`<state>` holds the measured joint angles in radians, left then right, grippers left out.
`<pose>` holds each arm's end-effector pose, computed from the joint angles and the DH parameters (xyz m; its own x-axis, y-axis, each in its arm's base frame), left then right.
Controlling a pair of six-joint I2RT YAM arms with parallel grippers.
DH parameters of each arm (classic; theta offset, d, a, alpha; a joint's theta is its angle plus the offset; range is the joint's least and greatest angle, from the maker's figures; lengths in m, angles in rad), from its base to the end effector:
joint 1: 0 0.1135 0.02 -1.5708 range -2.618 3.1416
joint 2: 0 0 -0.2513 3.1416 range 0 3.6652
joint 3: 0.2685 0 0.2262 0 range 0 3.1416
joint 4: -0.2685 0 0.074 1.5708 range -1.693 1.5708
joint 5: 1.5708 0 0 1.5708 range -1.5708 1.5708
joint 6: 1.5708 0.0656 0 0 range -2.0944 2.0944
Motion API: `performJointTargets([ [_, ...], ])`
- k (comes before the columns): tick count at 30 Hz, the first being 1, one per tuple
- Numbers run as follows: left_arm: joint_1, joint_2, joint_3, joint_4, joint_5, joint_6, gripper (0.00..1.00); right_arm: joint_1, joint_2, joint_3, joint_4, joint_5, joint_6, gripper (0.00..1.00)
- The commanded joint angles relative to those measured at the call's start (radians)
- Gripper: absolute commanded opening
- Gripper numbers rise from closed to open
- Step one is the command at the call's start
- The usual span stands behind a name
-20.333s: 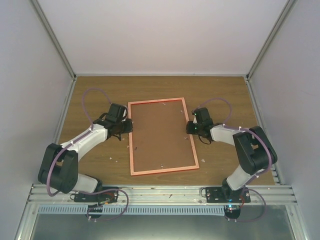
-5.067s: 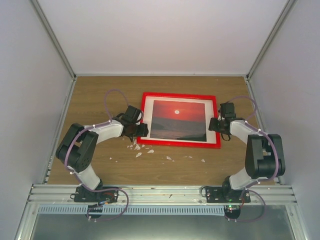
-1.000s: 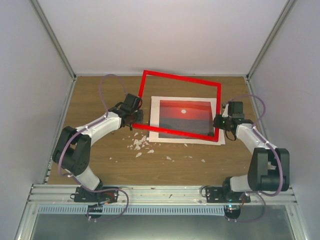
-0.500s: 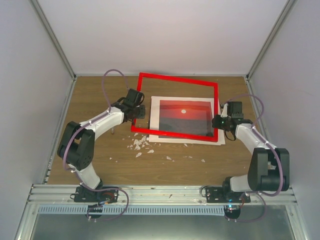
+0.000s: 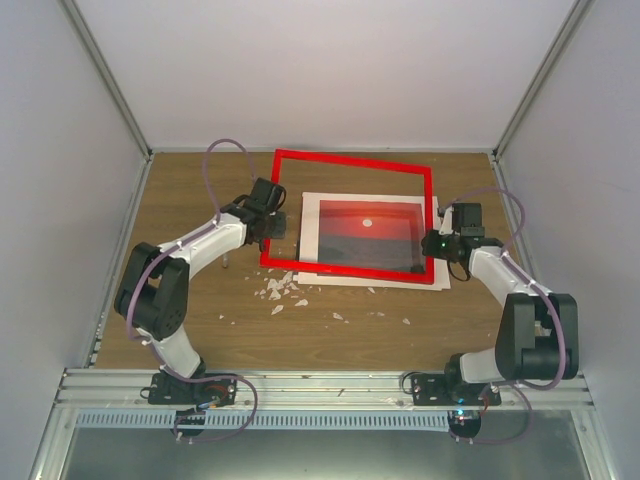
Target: Take the photo out of the frame
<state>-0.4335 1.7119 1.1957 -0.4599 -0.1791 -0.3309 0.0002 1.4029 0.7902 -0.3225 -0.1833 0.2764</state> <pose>0.3246 -0.1374 0.1921 -0.8158 0.0253 -0.5778 0.0610 0.9972 -0.0425 0.2732 0.0120 0.1735 -0.8038 0.2682 -0.5311 0.1153 0.9459 0.3031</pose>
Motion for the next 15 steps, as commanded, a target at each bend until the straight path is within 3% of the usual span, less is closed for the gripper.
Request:
performJointTargets([
  [1, 0.017, -0.062, -0.032, 0.033, 0.019, -0.037, 0.00, 0.000, -0.004, 0.038, 0.058, -0.059, 0.020, 0.14],
  [9, 0.079, -0.187, -0.143, 0.049, 0.069, -0.113, 0.00, 0.000, -0.057, 0.068, 0.037, -0.153, 0.024, 0.51],
  [15, 0.158, -0.340, -0.289, 0.058, 0.068, -0.239, 0.00, 0.000, -0.119, 0.064, 0.056, -0.246, 0.009, 0.65],
])
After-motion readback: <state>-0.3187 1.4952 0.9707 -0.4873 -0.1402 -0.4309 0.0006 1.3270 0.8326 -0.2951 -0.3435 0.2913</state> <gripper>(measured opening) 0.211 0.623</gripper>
